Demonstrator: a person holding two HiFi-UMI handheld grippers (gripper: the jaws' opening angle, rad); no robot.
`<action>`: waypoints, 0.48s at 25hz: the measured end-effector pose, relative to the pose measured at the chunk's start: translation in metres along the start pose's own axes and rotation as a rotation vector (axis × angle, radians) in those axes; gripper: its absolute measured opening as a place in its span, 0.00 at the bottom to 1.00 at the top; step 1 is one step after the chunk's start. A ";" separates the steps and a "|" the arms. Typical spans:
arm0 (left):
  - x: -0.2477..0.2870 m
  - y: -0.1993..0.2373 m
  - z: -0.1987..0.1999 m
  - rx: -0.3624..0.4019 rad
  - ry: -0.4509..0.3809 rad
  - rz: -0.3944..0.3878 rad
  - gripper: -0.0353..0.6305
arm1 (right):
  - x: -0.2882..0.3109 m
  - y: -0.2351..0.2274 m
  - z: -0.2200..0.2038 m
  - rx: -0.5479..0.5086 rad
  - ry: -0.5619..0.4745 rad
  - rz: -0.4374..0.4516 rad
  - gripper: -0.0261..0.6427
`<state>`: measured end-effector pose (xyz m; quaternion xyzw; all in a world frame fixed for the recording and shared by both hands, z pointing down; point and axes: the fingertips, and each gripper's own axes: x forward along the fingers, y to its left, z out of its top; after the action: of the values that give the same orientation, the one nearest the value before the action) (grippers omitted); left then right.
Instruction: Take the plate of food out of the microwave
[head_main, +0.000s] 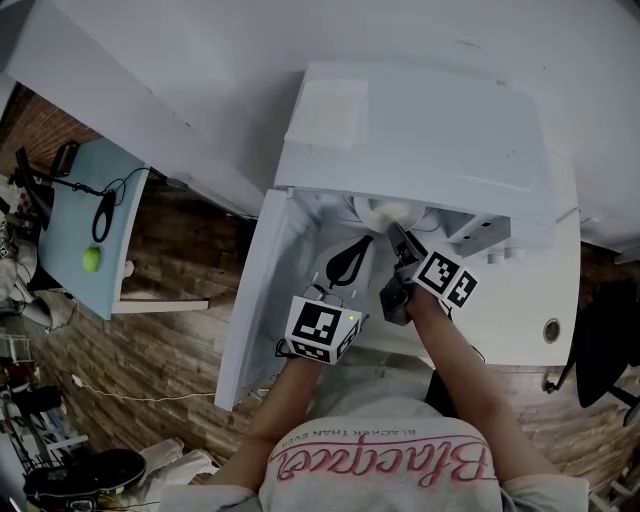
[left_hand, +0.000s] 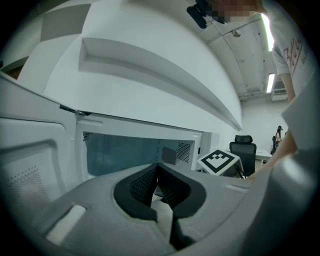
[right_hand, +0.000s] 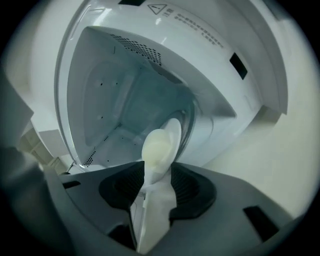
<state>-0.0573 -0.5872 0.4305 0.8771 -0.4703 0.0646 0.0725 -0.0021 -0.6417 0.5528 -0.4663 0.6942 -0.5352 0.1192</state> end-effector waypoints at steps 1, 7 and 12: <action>0.001 0.001 0.000 0.000 0.001 -0.001 0.06 | 0.002 -0.001 0.000 0.019 0.003 0.004 0.29; 0.009 0.004 -0.003 -0.005 0.016 -0.014 0.06 | 0.008 -0.007 -0.006 0.125 0.031 -0.032 0.19; 0.016 0.004 -0.007 -0.007 0.029 -0.029 0.06 | 0.010 -0.010 -0.008 0.147 0.052 -0.080 0.17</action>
<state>-0.0517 -0.6010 0.4407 0.8826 -0.4567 0.0746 0.0833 -0.0073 -0.6445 0.5681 -0.4697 0.6367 -0.6009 0.1137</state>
